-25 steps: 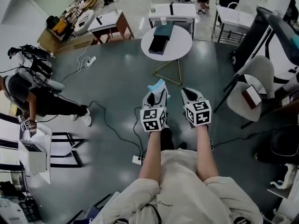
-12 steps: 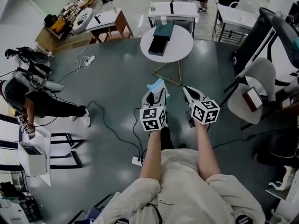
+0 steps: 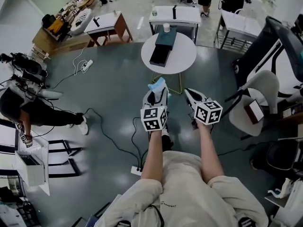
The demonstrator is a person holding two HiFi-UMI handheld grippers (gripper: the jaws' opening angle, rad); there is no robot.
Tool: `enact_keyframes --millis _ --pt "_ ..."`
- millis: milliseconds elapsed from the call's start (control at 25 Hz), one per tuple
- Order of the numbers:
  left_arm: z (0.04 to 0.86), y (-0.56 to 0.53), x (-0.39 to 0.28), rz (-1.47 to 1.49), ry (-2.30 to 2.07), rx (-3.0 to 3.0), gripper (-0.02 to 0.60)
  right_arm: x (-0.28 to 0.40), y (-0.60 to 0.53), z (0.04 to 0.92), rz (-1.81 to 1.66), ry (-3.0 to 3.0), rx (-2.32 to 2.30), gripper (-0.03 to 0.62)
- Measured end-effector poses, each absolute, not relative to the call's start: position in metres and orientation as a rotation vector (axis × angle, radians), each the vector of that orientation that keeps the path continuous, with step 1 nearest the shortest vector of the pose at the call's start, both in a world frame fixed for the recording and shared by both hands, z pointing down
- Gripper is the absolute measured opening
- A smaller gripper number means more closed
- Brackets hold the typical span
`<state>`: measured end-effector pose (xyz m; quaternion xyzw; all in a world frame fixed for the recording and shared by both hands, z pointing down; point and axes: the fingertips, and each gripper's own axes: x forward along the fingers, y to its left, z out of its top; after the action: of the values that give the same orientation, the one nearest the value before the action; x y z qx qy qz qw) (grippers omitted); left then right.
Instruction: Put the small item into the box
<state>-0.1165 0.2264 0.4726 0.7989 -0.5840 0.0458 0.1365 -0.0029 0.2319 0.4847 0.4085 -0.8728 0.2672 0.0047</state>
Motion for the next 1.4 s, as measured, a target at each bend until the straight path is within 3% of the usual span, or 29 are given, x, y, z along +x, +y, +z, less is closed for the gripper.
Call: enact_keyframes --millis 400,880,1400 --pt "0.47 0.13 -0.124 0.143 -1.627 2.338 0.179 0.004 0.134 0.472 0.857 -2.715 1.428 0.032" --pt "0.469 0.019 -0.159 0.164 -1.539 2.389 0.179 -0.035 0.04 0.463 0.902 -2.716 1.497 0.032" --pt "0.483 -0.04 -0.206 0.205 -1.517 2.42 0.179 -0.063 -0.02 0.484 1.072 -2.723 1.547 0.034"
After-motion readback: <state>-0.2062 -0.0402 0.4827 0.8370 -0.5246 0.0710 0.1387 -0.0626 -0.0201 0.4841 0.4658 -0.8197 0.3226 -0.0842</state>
